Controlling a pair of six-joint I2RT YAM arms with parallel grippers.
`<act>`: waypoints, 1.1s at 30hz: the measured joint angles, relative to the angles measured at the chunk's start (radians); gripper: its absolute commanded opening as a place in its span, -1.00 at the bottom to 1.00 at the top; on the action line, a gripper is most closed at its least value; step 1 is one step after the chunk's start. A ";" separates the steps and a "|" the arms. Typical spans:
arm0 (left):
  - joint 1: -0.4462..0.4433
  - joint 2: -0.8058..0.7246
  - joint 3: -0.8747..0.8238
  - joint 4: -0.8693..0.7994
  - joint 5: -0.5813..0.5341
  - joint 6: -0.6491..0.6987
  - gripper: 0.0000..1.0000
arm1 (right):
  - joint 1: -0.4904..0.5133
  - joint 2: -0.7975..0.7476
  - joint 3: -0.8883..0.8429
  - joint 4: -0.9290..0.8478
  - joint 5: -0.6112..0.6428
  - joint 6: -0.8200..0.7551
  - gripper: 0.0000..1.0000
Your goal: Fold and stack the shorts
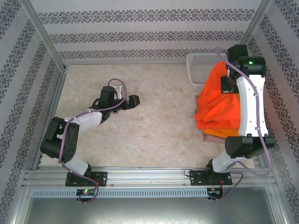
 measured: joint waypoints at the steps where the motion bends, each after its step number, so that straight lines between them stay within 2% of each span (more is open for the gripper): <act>1: 0.003 0.000 0.000 0.000 0.002 0.000 1.00 | -0.008 0.008 -0.008 0.007 0.009 -0.003 -1.00; 15: 0.011 0.000 -0.013 0.007 0.002 -0.001 1.00 | -0.130 0.087 -0.174 0.216 0.137 -0.108 -0.99; 16: 0.011 0.000 -0.013 0.007 0.002 -0.001 1.00 | -0.137 0.097 -0.183 0.228 0.147 -0.114 -0.92; 20: 0.011 0.000 -0.013 0.007 0.002 -0.001 1.00 | -0.165 0.161 -0.193 0.269 0.206 -0.126 -0.43; 21: 0.011 0.000 -0.013 0.007 0.002 -0.001 1.00 | -0.174 0.182 -0.192 0.275 0.224 -0.121 -0.24; 22: 0.011 0.000 -0.013 0.007 0.002 -0.001 1.00 | -0.182 0.200 -0.188 0.277 0.235 -0.118 0.06; 23: 0.011 0.000 -0.014 0.007 0.002 -0.001 1.00 | -0.192 0.219 -0.180 0.277 0.237 -0.105 0.47; 24: 0.012 0.000 -0.017 0.008 0.002 -0.001 1.00 | -0.201 0.232 -0.172 0.277 0.235 -0.096 0.69; 25: 0.012 -0.001 -0.020 0.007 0.001 0.000 1.00 | -0.208 0.236 -0.169 0.282 0.223 -0.081 0.83; 28: 0.017 -0.004 -0.036 0.007 0.000 -0.001 1.00 | -0.223 0.216 -0.169 0.297 0.096 -0.021 0.95; 31: 0.018 -0.004 -0.048 0.007 -0.003 -0.001 1.00 | -0.225 0.118 -0.250 0.392 -0.163 0.069 0.96; 33: 0.018 -0.005 -0.049 0.007 -0.003 -0.002 1.00 | -0.221 0.019 -0.366 0.480 -0.369 0.145 0.95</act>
